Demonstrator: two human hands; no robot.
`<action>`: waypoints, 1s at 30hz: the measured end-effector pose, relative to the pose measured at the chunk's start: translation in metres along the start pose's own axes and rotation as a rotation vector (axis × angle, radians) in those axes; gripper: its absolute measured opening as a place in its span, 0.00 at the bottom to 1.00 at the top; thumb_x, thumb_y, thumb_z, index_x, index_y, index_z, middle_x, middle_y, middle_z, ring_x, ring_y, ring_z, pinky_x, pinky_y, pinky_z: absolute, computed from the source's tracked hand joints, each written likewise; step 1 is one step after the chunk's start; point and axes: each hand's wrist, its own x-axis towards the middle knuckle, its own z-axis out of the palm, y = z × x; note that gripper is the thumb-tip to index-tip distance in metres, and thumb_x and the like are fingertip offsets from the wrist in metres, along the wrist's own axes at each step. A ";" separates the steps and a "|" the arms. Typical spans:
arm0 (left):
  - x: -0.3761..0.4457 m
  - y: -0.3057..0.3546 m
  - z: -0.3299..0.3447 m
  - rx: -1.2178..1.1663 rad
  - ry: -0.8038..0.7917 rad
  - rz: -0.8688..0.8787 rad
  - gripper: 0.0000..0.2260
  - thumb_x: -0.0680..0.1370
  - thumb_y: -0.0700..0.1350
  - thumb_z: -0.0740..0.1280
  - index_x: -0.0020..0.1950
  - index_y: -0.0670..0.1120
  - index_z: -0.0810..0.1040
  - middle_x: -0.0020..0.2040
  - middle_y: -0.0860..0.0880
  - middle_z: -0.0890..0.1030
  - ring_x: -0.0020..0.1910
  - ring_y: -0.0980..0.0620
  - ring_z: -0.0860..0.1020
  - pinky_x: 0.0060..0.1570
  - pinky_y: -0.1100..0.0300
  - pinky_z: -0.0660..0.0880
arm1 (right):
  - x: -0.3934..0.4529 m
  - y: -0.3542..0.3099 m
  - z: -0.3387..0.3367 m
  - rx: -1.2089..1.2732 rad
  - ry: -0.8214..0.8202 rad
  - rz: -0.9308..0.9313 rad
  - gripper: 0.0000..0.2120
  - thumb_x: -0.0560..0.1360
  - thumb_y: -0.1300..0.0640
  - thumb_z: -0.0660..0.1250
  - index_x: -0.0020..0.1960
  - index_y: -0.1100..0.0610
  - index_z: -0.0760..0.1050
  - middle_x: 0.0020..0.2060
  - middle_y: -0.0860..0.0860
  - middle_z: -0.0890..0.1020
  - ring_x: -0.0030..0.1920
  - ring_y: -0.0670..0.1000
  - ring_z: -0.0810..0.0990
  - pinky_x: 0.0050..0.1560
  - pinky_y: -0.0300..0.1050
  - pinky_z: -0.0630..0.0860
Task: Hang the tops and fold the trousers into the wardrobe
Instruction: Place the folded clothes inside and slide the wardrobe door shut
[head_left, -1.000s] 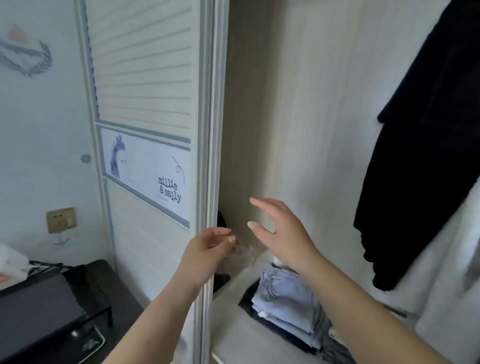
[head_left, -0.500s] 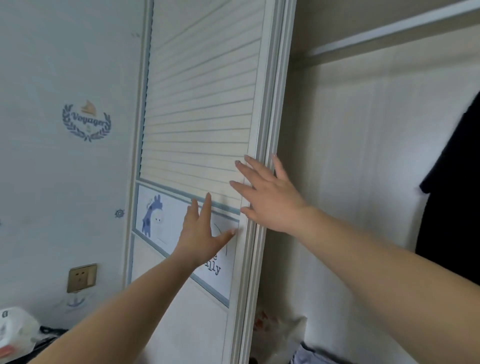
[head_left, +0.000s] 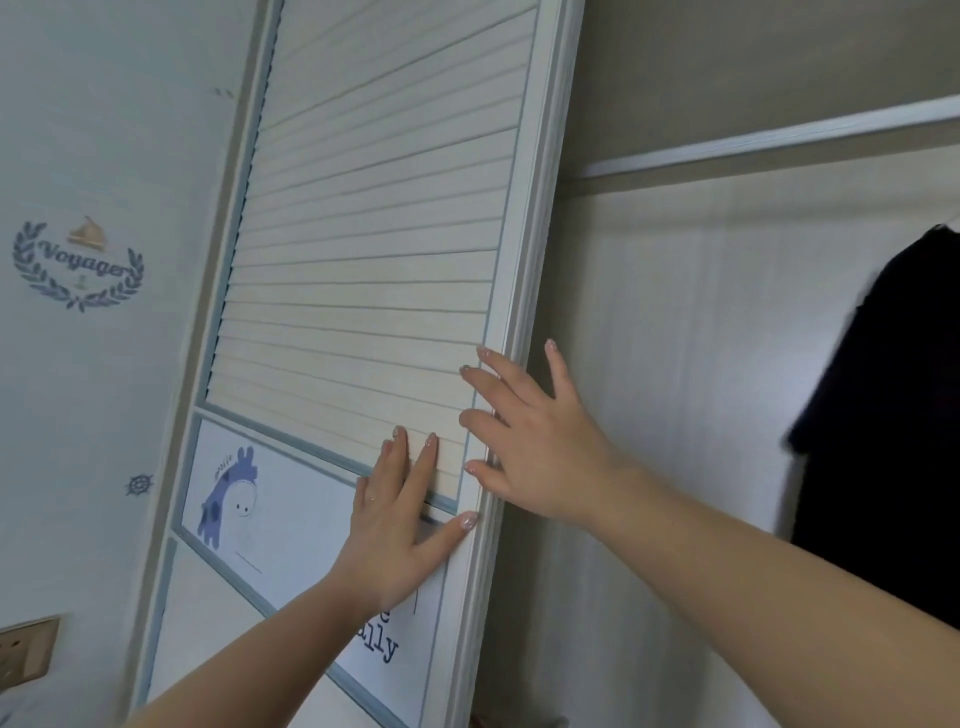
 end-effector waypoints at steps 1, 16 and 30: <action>0.001 0.002 0.001 0.002 0.012 0.024 0.37 0.67 0.78 0.39 0.71 0.66 0.31 0.74 0.58 0.29 0.73 0.58 0.29 0.74 0.50 0.38 | -0.003 0.002 -0.002 -0.001 -0.006 0.001 0.18 0.71 0.41 0.64 0.55 0.51 0.79 0.68 0.55 0.72 0.74 0.55 0.62 0.67 0.73 0.56; -0.022 0.078 0.019 -0.015 0.063 0.205 0.36 0.70 0.76 0.40 0.72 0.65 0.28 0.74 0.54 0.27 0.73 0.55 0.28 0.72 0.46 0.32 | -0.077 0.035 -0.058 -0.095 -0.136 0.069 0.22 0.73 0.42 0.53 0.57 0.51 0.77 0.73 0.55 0.66 0.75 0.55 0.57 0.67 0.72 0.58; -0.062 0.210 0.049 -0.061 0.109 0.347 0.37 0.74 0.74 0.46 0.78 0.58 0.41 0.79 0.46 0.41 0.77 0.47 0.39 0.72 0.42 0.38 | -0.182 0.079 -0.162 -0.292 -0.299 0.141 0.23 0.73 0.42 0.59 0.63 0.52 0.75 0.73 0.57 0.65 0.75 0.57 0.58 0.66 0.71 0.61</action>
